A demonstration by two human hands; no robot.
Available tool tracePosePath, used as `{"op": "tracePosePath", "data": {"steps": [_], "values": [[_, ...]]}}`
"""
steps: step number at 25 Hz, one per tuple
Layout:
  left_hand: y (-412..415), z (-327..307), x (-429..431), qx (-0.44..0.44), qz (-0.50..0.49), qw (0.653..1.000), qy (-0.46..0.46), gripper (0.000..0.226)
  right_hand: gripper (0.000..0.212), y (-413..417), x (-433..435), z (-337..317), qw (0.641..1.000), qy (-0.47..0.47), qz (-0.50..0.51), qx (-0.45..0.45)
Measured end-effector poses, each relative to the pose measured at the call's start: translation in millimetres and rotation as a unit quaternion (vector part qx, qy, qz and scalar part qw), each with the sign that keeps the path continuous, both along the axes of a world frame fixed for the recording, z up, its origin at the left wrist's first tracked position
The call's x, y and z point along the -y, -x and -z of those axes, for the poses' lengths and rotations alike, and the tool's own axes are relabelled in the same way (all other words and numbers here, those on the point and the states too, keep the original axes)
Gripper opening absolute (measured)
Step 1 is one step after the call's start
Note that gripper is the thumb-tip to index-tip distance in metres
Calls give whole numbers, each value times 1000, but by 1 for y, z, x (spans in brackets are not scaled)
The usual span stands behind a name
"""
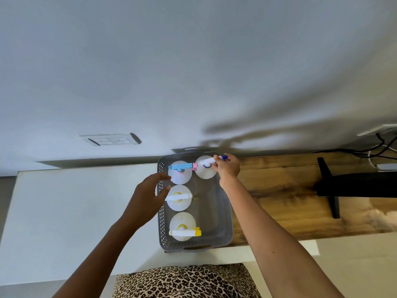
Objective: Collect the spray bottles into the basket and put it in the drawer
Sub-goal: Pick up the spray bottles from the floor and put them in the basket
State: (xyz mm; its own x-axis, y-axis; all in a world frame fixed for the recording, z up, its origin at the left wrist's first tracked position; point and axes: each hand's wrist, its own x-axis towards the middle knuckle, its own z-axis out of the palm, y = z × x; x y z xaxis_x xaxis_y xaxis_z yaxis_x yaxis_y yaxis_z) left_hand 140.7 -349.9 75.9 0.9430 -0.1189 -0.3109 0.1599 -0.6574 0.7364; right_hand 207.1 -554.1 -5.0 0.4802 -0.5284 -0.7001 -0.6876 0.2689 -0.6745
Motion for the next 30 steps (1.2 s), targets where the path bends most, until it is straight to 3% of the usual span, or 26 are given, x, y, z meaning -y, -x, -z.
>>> {"op": "tracePosePath", "data": {"steps": [3, 8, 14, 17, 23, 26, 30], "values": [[2, -7, -2, 3, 4, 1000, -2, 25, 47, 5, 2, -6, 999, 22, -34, -16], [5, -22, -3, 12, 32, 999, -5, 25, 19, 28, 10, -30, 993, 73, -97, -6], [18, -43, 18, 25, 133, 991, 10, 26, 34, 96, 18, -71, 987, 124, -96, 28], [39, -51, 31, 18, 228, 973, 21, 27, 14, 147, 16, -97, 991, 120, -21, 63], [101, -52, 51, 60, 422, 905, 13, 26, 15, 281, 0, -118, 981, 106, 150, 68], [149, -51, 72, 48, 532, 845, 12, 24, 9, 367, -4, -122, 957, 105, 260, 70], [242, -45, 112, 12, 611, 791, 27, 25, 7, 493, -19, -132, 911, 108, 392, 66]]}}
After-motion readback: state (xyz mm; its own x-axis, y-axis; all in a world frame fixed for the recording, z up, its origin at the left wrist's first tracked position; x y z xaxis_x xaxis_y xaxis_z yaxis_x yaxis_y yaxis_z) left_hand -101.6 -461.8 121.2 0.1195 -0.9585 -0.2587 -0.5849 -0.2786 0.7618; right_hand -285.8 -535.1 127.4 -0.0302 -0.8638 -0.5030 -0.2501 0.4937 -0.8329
